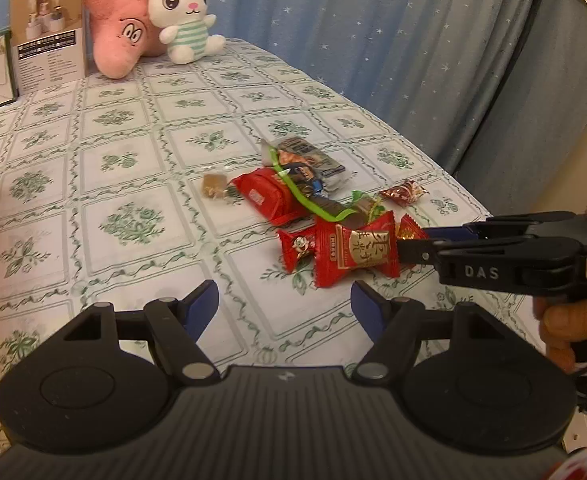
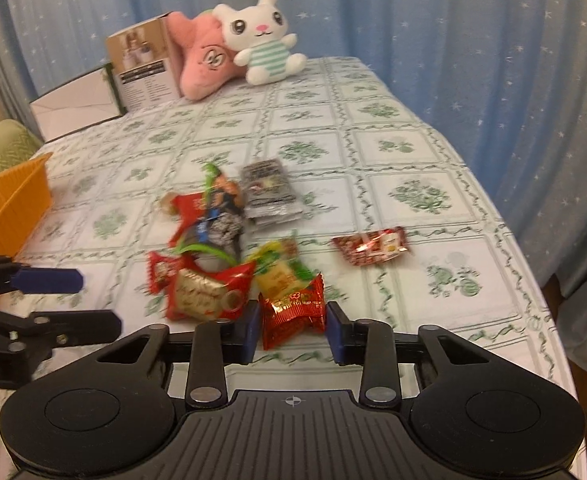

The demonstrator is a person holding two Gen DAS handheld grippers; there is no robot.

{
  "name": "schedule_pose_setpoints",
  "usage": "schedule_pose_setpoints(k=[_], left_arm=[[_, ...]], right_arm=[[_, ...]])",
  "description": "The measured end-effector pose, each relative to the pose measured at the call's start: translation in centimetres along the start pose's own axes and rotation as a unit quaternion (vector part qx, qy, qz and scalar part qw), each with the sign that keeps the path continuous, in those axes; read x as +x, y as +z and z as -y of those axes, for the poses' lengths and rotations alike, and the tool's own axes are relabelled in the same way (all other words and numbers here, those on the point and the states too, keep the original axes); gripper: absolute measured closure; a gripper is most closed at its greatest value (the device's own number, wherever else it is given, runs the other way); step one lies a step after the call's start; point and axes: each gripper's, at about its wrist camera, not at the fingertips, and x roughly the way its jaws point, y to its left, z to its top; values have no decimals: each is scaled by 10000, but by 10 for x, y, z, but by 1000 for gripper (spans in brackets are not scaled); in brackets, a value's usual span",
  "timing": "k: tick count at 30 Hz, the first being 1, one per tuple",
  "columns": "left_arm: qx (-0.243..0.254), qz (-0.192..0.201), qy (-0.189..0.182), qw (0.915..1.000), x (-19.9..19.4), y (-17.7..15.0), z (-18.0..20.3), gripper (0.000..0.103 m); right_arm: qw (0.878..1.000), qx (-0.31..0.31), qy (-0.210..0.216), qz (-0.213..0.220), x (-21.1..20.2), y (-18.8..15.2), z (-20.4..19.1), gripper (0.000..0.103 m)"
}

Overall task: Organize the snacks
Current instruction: 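Grasp a red candy packet with the left tool while the right tool grasps another red candy, then carry both red candies to the orange tray and open both tools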

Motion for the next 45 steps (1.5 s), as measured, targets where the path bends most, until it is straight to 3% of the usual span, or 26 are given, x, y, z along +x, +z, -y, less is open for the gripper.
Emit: schedule_pose_setpoints(k=[8,11,17,21,23,26,31,37,45], left_arm=[[-343,-19,176,9993,-14,-10,-19,32],[-680,-22,-30,9977,-13,-9,-25,32],[-1511,-41,-603,9867,5,4,-22,34],[-1571,-124,-381,9868,19,10,-16,40],[-1478,-216,-183,9886,28,12,-15,59],[-1297,-256,-20,9912,31,14,-14,70],[-996,-385,150,9942,22,11,-14,81],[-906,-384,302,9947,-2,9,-20,81],[-865,-29,619,9943,-65,29,-45,81]], right_arm=[[9931,-428,1068,-208,4,-7,-40,69],[9946,-375,952,-145,0,-9,-42,69],[9990,-33,444,-58,-15,-13,-14,69],[9995,136,277,-29,-22,-16,0,69],[9996,170,209,-29,-23,-18,3,69],[9996,226,163,-48,-23,-21,4,69],[9996,207,192,15,-26,-22,-2,69],[9993,3,335,185,-40,-8,-20,69],[9951,-392,764,480,-59,31,-71,69]])
